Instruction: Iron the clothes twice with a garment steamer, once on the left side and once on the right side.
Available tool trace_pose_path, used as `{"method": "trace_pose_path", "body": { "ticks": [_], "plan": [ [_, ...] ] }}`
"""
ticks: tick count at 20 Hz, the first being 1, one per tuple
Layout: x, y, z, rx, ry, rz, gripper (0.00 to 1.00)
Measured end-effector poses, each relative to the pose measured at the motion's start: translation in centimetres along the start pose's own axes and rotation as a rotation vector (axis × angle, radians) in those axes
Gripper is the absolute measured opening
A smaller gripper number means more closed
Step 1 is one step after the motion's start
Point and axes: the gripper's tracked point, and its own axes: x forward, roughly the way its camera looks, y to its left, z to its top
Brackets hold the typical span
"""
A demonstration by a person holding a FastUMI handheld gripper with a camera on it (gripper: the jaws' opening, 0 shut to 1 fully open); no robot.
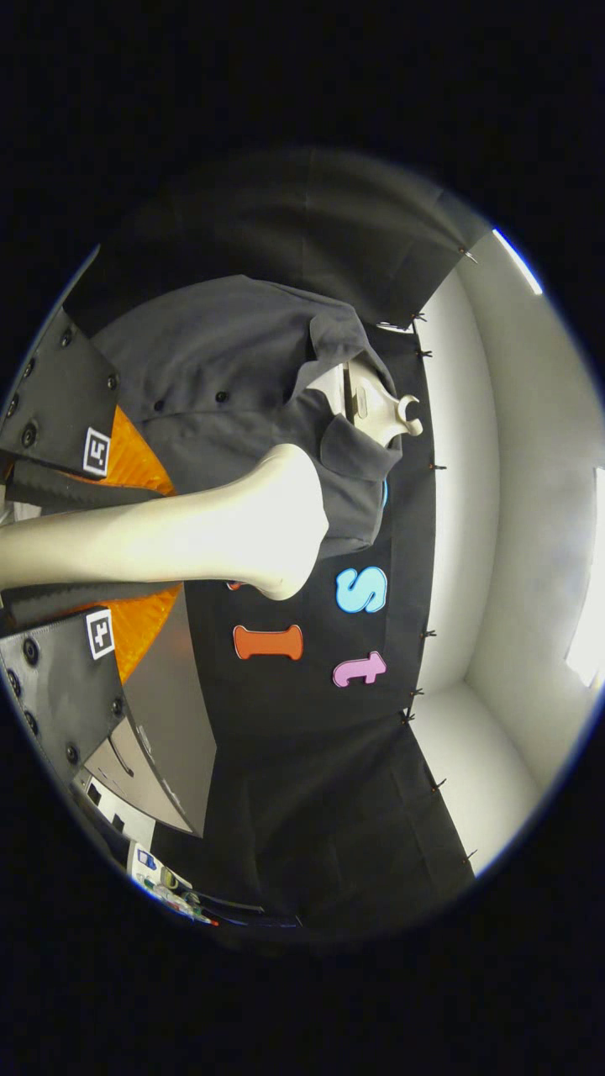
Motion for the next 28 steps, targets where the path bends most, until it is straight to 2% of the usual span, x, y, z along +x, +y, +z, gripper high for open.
{"method": "trace_pose_path", "body": {
  "ticks": [6,10,15,20,28],
  "plan": [
    [1.7,5.3,0.4,0.017,-0.006,0.072,0.44],
    [3.7,6.8,1.0,-0.015,-0.039,0.044,0.43],
    [5.6,8.7,0.3,-0.024,-0.031,0.055,0.43],
    [7.7,7.8,-1.0,-0.065,-0.030,-0.038,0.43],
    [8.1,7.9,-4.3,-0.082,0.029,-0.036,0.43]
  ]
}}
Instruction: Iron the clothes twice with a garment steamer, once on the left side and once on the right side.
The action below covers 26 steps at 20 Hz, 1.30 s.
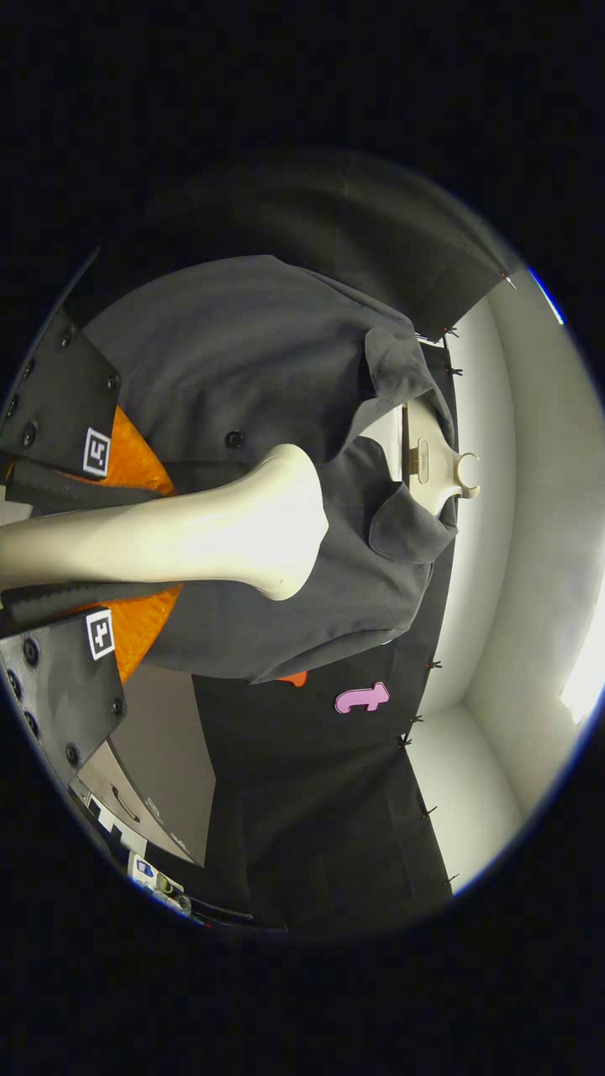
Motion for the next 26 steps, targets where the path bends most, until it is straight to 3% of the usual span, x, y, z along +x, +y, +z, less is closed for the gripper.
{"method": "trace_pose_path", "body": {
  "ticks": [11,26],
  "plan": [
    [-2.5,-0.3,-6.2,-0.001,0.109,-0.001,0.44],
    [-8.4,-0.8,-19.8,-0.018,0.374,0.000,0.44]
  ]
}}
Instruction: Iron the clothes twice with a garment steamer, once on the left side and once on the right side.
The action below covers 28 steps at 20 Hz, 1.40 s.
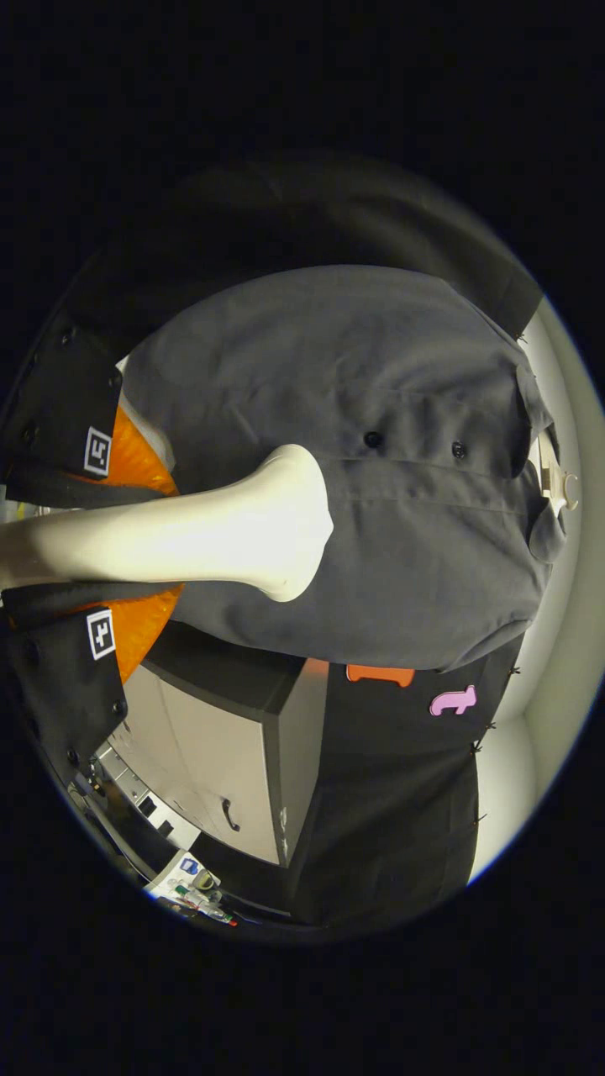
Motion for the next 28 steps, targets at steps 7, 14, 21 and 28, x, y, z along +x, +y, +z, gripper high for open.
{"method": "trace_pose_path", "body": {
  "ticks": [7,14,21,28],
  "plan": [
    [-0.3,0.2,-2.9,0.013,0.068,-0.011,0.44],
    [-2.7,0.7,3.9,0.034,-0.049,-0.007,0.44],
    [-5.3,2.2,15.6,0.057,-0.255,0.044,0.44],
    [-5.6,5.7,22.9,0.071,-0.385,0.125,0.43]
  ]
}}
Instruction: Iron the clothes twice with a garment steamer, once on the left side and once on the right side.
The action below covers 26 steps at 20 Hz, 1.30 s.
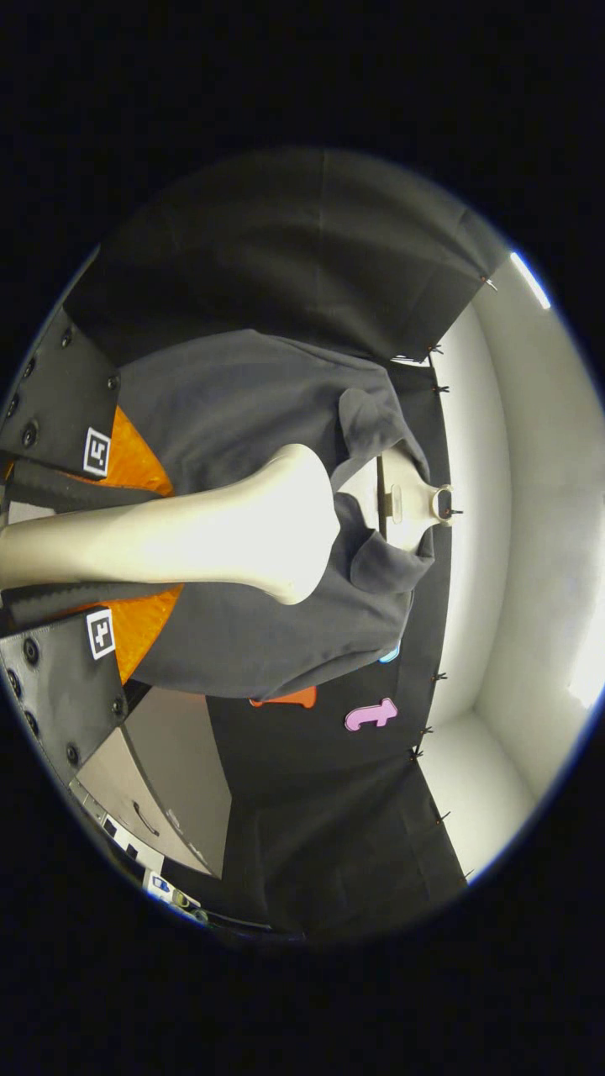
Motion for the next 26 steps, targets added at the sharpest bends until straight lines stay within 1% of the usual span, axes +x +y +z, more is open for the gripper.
{"method": "trace_pose_path", "body": {
  "ticks": [4,7,10,15,21,26],
  "plan": [
    [1.7,2.9,1.8,-0.022,-0.029,0.063,0.43],
    [2.8,4.9,1.2,-0.031,-0.014,0.104,0.43],
    [3.8,6.2,0.3,-0.038,-0.002,0.127,0.43],
    [4.8,7.1,-2.6,-0.053,0.056,0.143,0.43],
    [3.9,6.7,-6.5,-0.092,0.110,0.136,0.43],
    [3.2,6.6,-9.6,-0.097,0.166,0.143,0.43]
  ]
}}
